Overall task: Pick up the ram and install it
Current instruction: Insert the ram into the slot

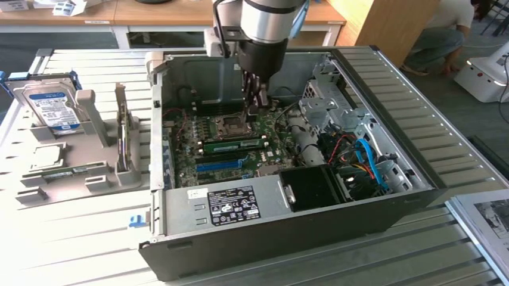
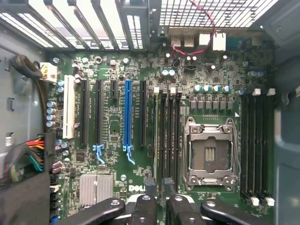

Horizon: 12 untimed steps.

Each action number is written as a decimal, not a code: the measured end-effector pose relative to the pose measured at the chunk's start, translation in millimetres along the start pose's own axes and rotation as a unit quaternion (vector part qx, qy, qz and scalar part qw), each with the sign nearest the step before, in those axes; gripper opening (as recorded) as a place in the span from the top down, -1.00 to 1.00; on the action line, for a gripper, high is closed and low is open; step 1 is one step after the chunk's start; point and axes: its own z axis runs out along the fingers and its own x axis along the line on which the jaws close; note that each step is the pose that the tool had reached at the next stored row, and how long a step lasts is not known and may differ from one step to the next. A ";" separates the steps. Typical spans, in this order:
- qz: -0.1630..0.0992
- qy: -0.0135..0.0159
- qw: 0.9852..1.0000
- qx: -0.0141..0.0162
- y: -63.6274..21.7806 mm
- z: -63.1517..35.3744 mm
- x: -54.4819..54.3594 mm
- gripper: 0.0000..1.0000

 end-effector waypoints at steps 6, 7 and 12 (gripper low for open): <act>0.000 0.000 1.000 0.000 0.4 -11.5 0.1 0.62; 0.000 0.000 1.000 0.000 0.4 -13.4 0.1 0.62; 0.000 0.000 1.000 0.000 0.7 -23.1 0.1 0.62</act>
